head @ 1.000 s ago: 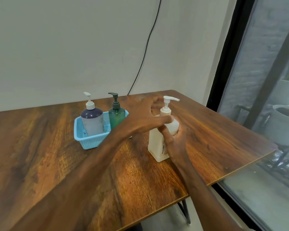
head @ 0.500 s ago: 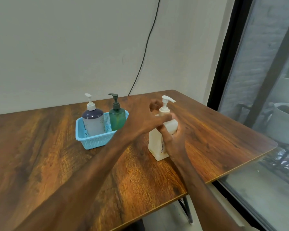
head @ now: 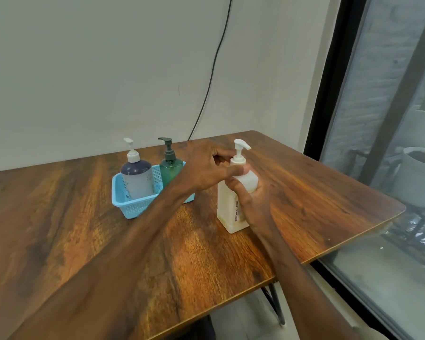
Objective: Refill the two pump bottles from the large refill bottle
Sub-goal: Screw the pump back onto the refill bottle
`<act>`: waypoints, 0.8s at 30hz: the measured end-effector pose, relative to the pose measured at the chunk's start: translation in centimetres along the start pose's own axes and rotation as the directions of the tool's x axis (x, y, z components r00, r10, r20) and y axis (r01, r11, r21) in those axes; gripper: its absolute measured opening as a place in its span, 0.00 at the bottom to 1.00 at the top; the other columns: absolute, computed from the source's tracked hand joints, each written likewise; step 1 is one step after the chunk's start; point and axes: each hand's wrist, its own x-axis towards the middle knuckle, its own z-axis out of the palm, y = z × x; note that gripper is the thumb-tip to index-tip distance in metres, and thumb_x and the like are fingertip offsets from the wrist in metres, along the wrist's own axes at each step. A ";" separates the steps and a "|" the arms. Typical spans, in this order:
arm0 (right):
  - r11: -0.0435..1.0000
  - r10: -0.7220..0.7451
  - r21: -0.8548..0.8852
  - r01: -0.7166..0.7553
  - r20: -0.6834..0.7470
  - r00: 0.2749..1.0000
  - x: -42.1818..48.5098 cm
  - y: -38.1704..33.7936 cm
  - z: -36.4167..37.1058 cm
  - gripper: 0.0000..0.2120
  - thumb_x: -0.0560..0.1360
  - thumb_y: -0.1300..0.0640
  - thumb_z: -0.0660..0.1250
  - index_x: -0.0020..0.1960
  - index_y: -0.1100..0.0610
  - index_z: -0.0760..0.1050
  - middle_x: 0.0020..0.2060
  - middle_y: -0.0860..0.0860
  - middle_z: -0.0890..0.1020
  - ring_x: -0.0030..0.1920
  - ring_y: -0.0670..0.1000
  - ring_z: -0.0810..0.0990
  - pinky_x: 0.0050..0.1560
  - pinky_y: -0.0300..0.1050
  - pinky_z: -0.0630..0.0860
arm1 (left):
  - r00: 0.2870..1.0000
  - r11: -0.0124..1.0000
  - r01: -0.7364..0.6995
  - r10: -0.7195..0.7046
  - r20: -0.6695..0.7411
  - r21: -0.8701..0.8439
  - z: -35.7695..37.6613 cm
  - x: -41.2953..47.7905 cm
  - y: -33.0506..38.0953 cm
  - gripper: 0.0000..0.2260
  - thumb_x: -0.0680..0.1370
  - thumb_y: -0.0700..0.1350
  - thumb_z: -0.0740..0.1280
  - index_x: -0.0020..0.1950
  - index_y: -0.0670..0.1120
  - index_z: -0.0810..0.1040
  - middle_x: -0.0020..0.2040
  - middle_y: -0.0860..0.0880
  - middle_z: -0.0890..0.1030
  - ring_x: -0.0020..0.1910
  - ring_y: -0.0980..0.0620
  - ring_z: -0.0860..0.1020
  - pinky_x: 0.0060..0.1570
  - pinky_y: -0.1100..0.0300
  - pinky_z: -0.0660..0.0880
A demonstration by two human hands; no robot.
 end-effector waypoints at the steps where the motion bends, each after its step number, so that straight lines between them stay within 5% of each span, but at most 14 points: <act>1: 1.000 0.018 -0.002 -0.018 0.002 1.000 -0.1 -0.2 0.0 0.18 0.68 0.42 0.72 0.56 0.45 0.77 0.43 0.40 0.86 0.44 0.42 0.86 0.38 0.33 0.78 | 1.000 1.000 -0.011 0.011 0.013 0.008 -0.1 0.1 -0.1 0.08 0.75 0.46 0.79 0.53 0.50 0.89 0.45 0.57 0.88 0.40 0.63 0.82 0.39 0.72 0.72; 9: 0.992 0.127 -0.029 -0.125 0.064 0.990 -0.4 -0.9 -0.7 0.16 0.75 0.48 0.73 0.61 0.48 0.76 0.44 0.42 0.86 0.43 0.41 0.86 0.39 0.35 0.78 | 0.999 0.997 -0.026 0.029 -0.044 0.072 0.2 -0.5 0.2 0.09 0.75 0.50 0.79 0.54 0.53 0.89 0.44 0.59 0.87 0.40 0.63 0.80 0.39 0.71 0.72; 14: 0.972 0.224 -0.093 -0.217 0.075 0.972 -1.3 -3.0 -1.1 0.10 0.75 0.44 0.72 0.52 0.41 0.73 0.43 0.40 0.83 0.39 0.37 0.83 0.38 0.36 0.76 | 0.995 0.995 0.024 -0.015 -0.095 0.094 0.6 -1.4 1.1 0.13 0.75 0.51 0.78 0.58 0.51 0.88 0.48 0.60 0.86 0.41 0.68 0.79 0.39 0.73 0.74; 18: 0.974 0.202 -0.116 -0.192 0.074 0.977 -2.7 -4.0 -1.8 0.23 0.72 0.39 0.74 0.64 0.43 0.74 0.51 0.45 0.85 0.49 0.46 0.85 0.50 0.50 0.83 | 0.987 0.996 0.031 -0.018 -0.161 0.078 0.7 -2.7 2.2 0.15 0.76 0.53 0.78 0.61 0.50 0.86 0.47 0.61 0.84 0.42 0.69 0.79 0.41 0.71 0.75; 21: 0.973 0.188 -0.154 -0.171 0.107 0.976 -3.3 -4.4 -2.5 0.31 0.68 0.38 0.77 0.67 0.43 0.73 0.53 0.45 0.85 0.51 0.46 0.85 0.49 0.48 0.84 | 0.970 0.989 0.089 -0.059 -0.237 0.119 0.4 -4.3 2.6 0.18 0.78 0.56 0.75 0.65 0.49 0.83 0.53 0.58 0.82 0.47 0.66 0.79 0.45 0.72 0.74; 24: 0.941 0.187 -0.302 -0.150 0.095 0.978 -3.4 -4.4 -2.5 0.37 0.66 0.39 0.79 0.70 0.47 0.71 0.56 0.42 0.81 0.53 0.43 0.82 0.48 0.41 0.80 | 0.919 0.960 0.165 -0.066 -0.389 0.225 -0.3 -7.4 0.9 0.10 0.80 0.53 0.73 0.59 0.52 0.81 0.53 0.58 0.80 0.49 0.60 0.79 0.50 0.66 0.75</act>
